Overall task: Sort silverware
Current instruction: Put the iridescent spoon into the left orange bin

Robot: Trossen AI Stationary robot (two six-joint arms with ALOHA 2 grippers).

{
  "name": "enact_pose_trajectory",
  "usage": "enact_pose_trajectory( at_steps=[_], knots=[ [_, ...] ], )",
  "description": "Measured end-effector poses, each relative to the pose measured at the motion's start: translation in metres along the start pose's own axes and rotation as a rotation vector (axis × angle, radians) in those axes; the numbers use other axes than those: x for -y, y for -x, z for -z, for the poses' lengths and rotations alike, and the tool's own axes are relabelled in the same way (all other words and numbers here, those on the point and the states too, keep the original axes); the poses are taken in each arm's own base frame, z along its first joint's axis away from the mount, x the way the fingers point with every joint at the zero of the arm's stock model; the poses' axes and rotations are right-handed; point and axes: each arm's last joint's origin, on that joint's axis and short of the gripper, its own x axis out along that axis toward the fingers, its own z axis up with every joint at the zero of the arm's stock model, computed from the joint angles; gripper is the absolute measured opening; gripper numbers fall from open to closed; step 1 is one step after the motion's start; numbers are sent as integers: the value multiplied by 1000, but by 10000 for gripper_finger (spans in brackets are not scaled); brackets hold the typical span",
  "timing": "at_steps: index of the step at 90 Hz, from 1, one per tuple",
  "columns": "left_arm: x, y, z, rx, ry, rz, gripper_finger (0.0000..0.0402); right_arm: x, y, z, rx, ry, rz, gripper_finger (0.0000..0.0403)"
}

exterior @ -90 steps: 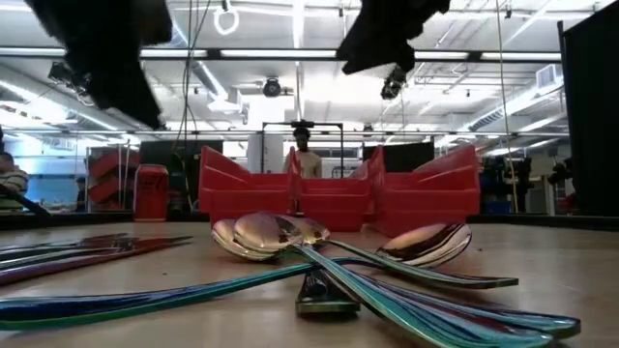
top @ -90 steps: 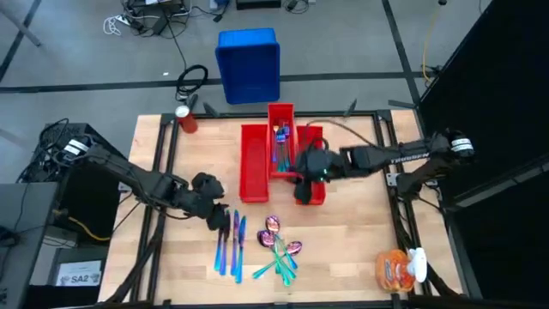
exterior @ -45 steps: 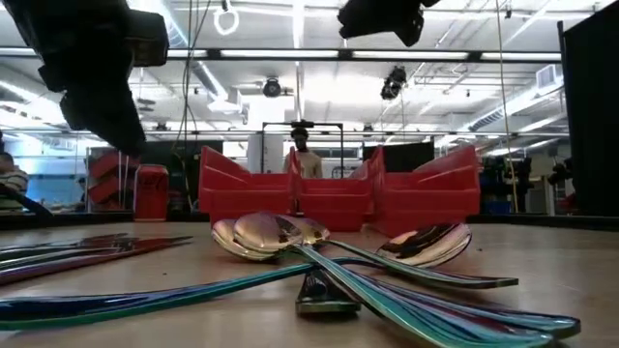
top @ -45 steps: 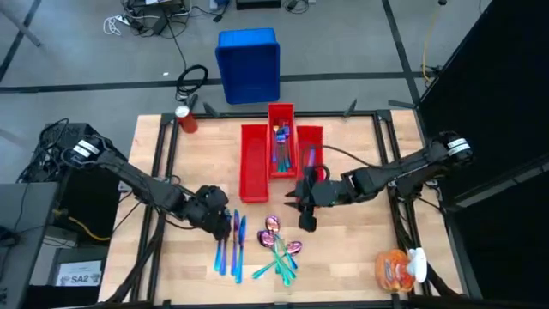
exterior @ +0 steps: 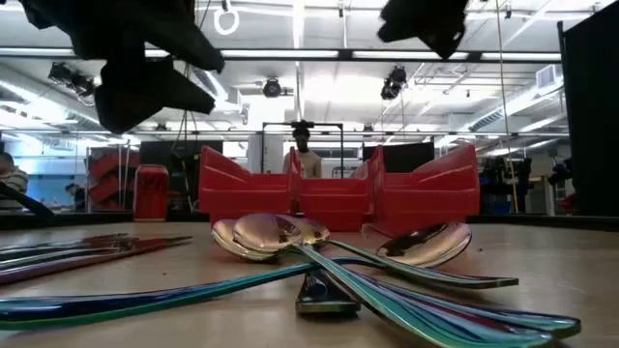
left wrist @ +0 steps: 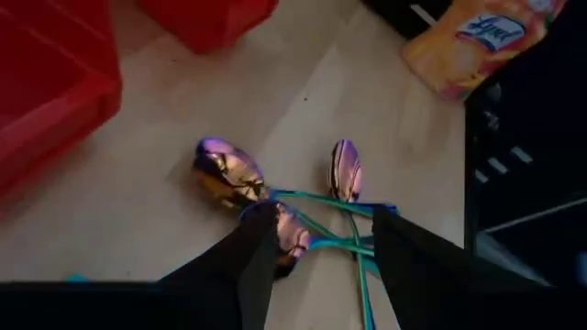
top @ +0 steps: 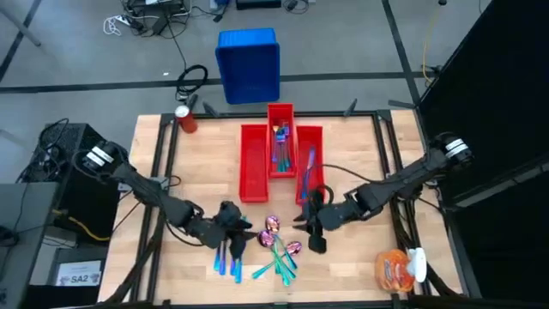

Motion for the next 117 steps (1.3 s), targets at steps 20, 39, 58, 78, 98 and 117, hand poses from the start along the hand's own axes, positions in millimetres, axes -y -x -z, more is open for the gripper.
enact_pose_trajectory(
  at_steps=[20, 39, 58, 78, 98, 117],
  knots=[
    [3, -14, 8, 31, 33, 32, 162, -24, 9, 10, 26, 46, -43, 80],
    [4, -16, 9, 43, 60, 35, 160, -34, 11, 16, 37, 85, -39, 72],
    [15, -15, 2, 28, 30, -2, 139, -44, -35, 25, -12, 149, -37, 70],
    [39, -5, -15, -46, -54, -103, 111, -46, -82, 18, -101, 143, -27, 63],
    [48, 3, -23, -64, -99, -156, 92, -45, -95, 10, -148, 142, -131, 80],
    [47, 4, -20, -80, -121, -168, 90, -42, -97, 2, -125, 45, -182, 127]
  ],
)
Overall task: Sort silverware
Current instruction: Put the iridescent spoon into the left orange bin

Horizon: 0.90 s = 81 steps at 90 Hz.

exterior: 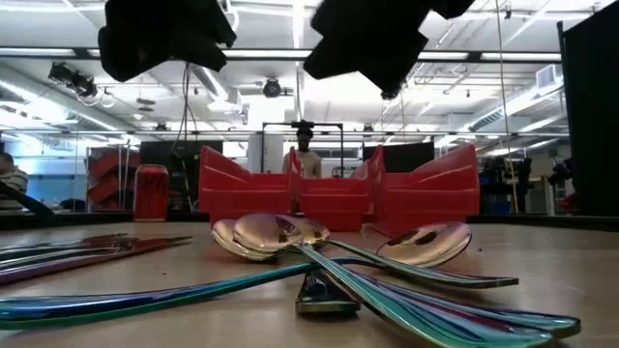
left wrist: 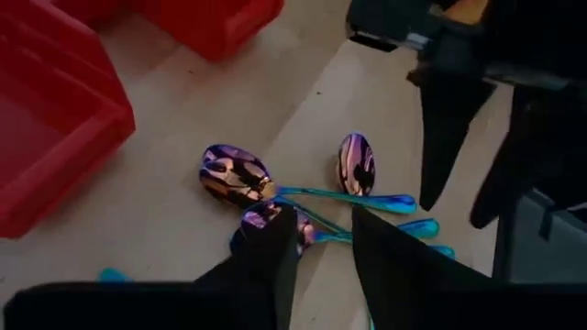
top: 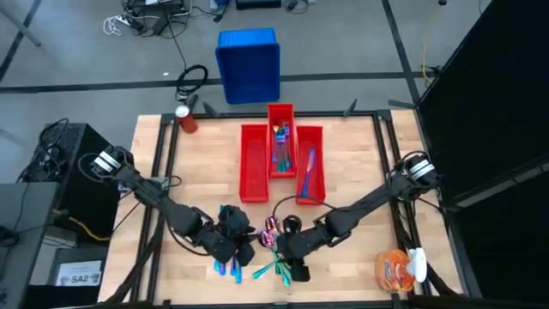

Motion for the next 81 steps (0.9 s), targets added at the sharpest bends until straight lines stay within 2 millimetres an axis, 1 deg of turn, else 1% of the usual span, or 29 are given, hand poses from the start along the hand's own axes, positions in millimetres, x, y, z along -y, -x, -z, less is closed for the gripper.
enact_pose_trajectory(
  at_steps=[14, 20, 24, 31, 41, 54, 60, 71, 81],
  knots=[
    [-1, 0, 1, -5, -34, -9, 90, 27, -1, -10, -9, -213, 31, 157],
    [-2, 0, 2, -12, -39, -19, 90, 35, -1, -11, -32, -258, 25, 165],
    [-3, 0, 2, -15, -42, -23, 90, 36, -1, -10, -53, -262, 13, 167],
    [-4, 0, 2, -20, -47, -31, 90, 30, -1, -7, -74, -247, -5, 168],
    [-5, 0, 3, -25, -53, -43, 90, 12, 0, 1, -88, -209, -26, 160],
    [-5, -1, 2, -24, -50, -42, 90, -6, 2, 17, -119, -159, 56, 146],
    [-5, -1, 2, -23, -47, -42, 90, -10, 4, 22, -128, -146, 107, 140],
    [-5, -1, 2, -23, -43, -42, 90, -10, 5, 25, -130, -129, 160, 135],
    [-5, -1, 2, -21, -42, -42, 90, -11, 6, 19, -152, -72, 193, 135]
  ],
)
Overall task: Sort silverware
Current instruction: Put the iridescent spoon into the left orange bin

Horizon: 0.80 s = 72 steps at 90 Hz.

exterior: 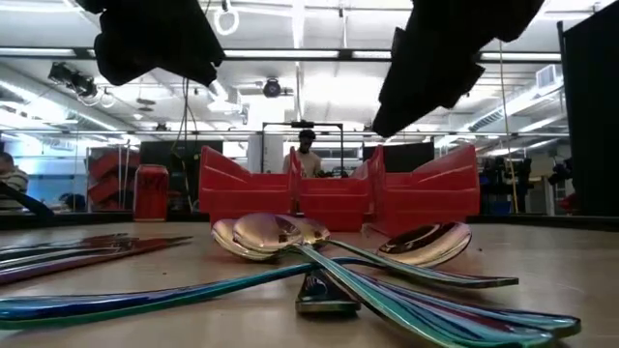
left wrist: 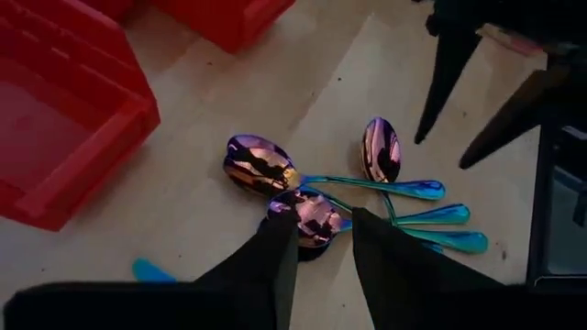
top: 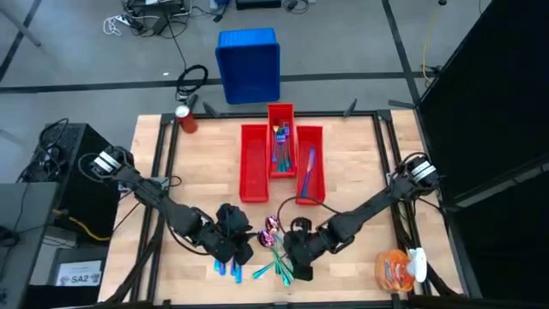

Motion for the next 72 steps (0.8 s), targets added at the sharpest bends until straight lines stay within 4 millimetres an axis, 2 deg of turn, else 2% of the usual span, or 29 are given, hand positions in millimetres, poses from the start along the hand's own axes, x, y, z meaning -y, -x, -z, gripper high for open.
enact_pose_trajectory(
  at_steps=[9, 20, 27, 49, 59, 72],
  knots=[
    [0, 0, 0, 2, -1, -2, 90, -12, -1, -13, 5, 87, 29, 134],
    [0, 0, 0, 4, -2, -3, 90, -36, -6, -33, 42, 172, 9, 134],
    [0, 0, 0, 4, 2, -2, 90, -46, -12, -37, 11, 193, 20, 132],
    [2, 2, 3, -10, 11, 12, 90, -35, -56, -26, -124, 184, 83, 135],
    [3, 3, 4, -12, 8, 16, 90, -28, -69, -20, -169, 182, 96, 161],
    [3, 3, 5, -14, 0, 18, 90, -21, -72, -25, -162, 111, 110, 209]
  ],
)
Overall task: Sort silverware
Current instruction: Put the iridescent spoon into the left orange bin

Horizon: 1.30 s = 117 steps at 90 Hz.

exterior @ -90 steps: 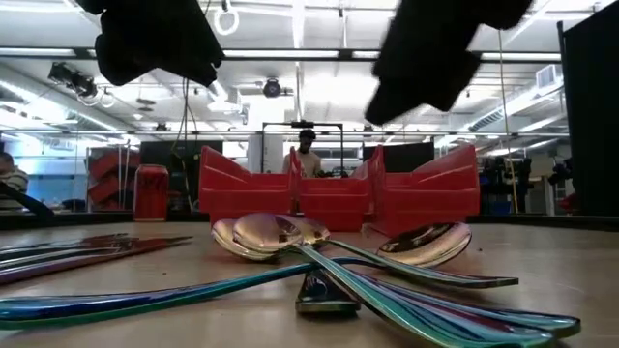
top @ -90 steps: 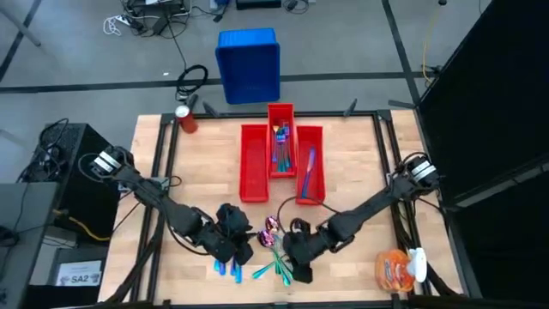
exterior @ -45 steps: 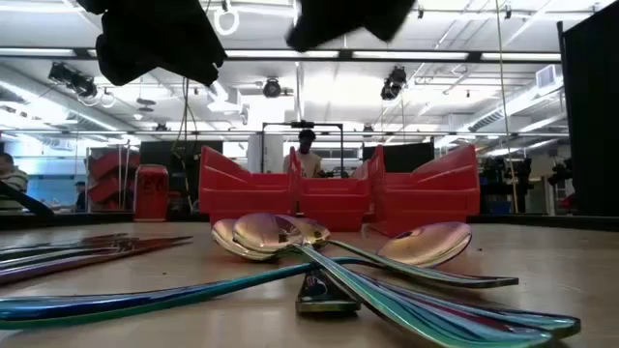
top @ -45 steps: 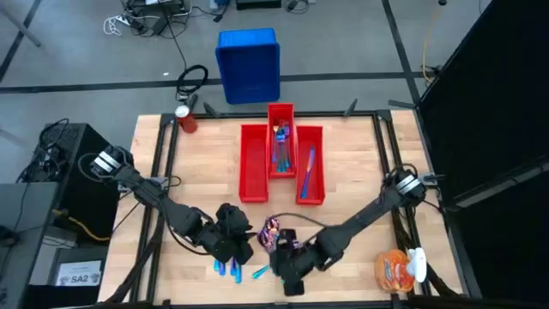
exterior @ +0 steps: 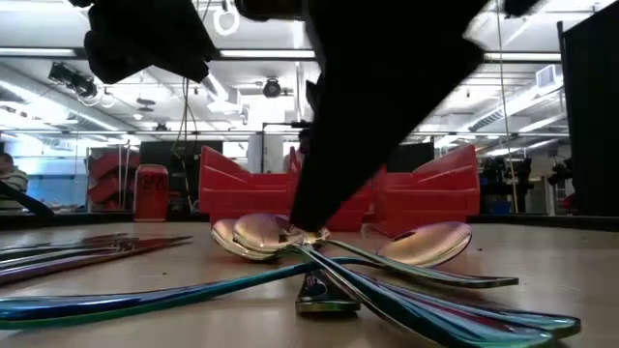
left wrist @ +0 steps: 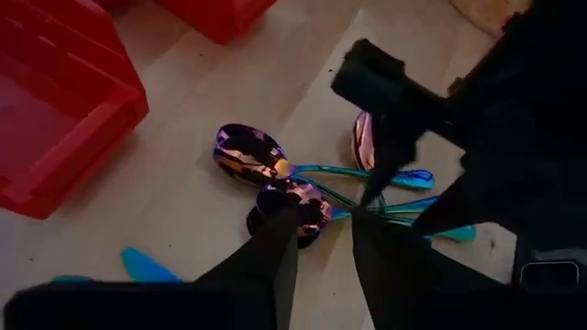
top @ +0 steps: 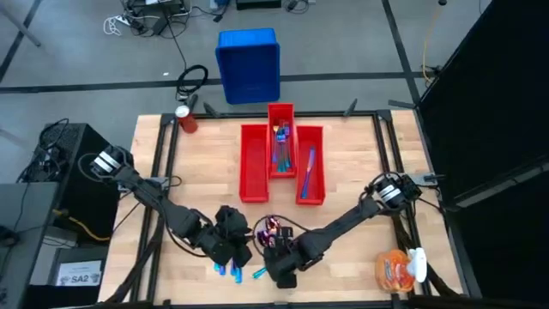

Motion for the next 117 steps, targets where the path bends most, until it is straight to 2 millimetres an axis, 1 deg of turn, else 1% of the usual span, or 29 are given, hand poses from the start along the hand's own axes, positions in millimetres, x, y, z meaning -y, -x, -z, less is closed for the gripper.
enact_pose_trajectory(
  at_steps=[12, 21, 32, 42, 52, 62, 98, 102, 117],
  knots=[
    [0, 0, 0, 0, -3, 0, 90, 10, -2, -3, -14, -97, 18, 247],
    [0, 0, 0, -2, -17, 1, 90, 17, -4, -3, -33, -142, 35, 264],
    [0, 0, 0, -13, -18, 8, 90, 22, -11, 2, -53, -172, 51, 272],
    [0, 0, 1, -13, -19, 9, 90, 23, -15, 7, -67, -188, 56, 263],
    [0, 0, 1, -13, -19, 9, 90, 24, -17, 10, -73, -198, 58, 239],
    [0, 0, 1, -13, -20, 9, 90, 24, -17, 10, -75, -233, 56, 202],
    [0, 0, 1, -12, -22, 9, 90, 22, -17, 10, -92, -250, 16, 16],
    [0, 0, 1, -12, -22, 9, 90, 21, -16, 11, -95, -243, 13, 7],
    [0, 0, 1, -12, -22, 9, 90, 18, -9, 11, -91, -239, 5, 3]
  ],
)
